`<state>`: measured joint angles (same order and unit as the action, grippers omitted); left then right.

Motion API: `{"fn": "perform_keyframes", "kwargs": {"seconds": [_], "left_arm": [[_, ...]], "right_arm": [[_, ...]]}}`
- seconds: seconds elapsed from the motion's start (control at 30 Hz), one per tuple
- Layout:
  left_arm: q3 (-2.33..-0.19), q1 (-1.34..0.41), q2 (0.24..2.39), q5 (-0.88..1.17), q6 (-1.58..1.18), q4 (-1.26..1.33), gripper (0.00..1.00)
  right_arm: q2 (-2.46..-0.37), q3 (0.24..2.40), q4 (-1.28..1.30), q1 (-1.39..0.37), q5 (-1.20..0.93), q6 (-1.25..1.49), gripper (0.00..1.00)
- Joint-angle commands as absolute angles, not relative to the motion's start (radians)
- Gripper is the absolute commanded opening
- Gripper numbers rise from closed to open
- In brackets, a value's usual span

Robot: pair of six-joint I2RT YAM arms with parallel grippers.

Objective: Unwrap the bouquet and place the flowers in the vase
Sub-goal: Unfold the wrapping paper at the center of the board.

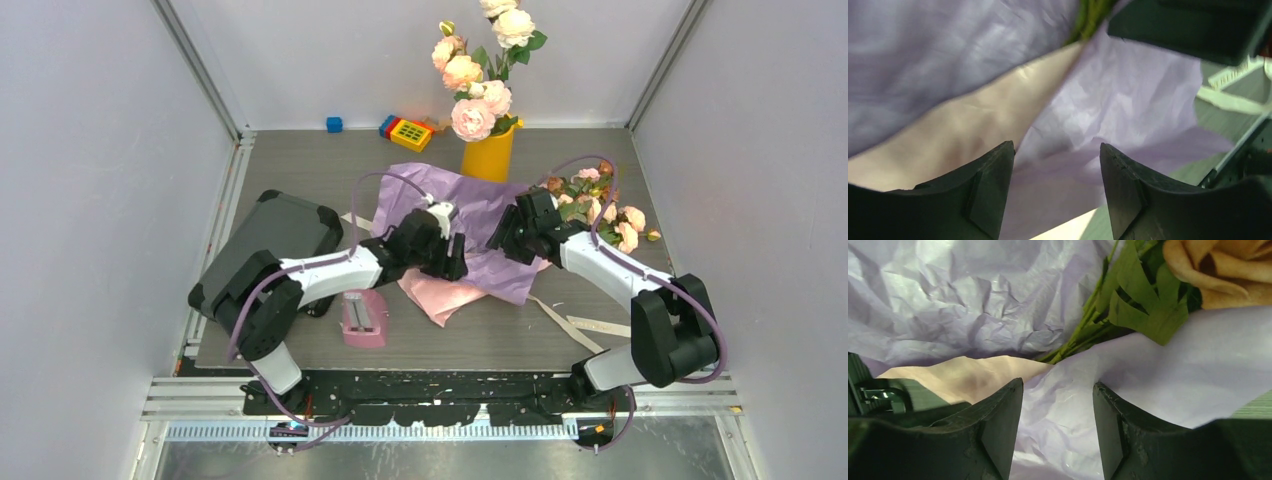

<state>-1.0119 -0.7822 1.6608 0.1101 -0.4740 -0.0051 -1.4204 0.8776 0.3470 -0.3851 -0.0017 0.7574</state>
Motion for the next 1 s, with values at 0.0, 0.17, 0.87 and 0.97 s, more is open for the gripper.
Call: {"fn": "perform_keyframes", "kwargs": {"seconds": [0.0, 0.17, 0.87, 0.97], "left_arm": [[-0.959, -0.854, 1.673, 0.122, -0.573, 0.138, 0.65], [-0.947, -0.921, 1.678, 0.113, -0.605, 0.146, 0.65], [-1.157, -0.917, 1.624, 0.123, -0.468, -0.050, 0.76], [-1.217, -0.867, 1.658, 0.125, -0.434, -0.061, 0.77]], "right_arm": [[-1.429, 0.858, 0.308, -0.387, 0.036, 0.733, 0.59], [-1.435, 0.859, 0.332, -0.386, 0.055, 0.710, 0.59], [-1.033, 0.935, 0.822, -0.339, 0.097, 0.694, 0.81], [-0.984, 0.908, 0.899, -0.318, 0.101, 0.696, 0.82]]}}
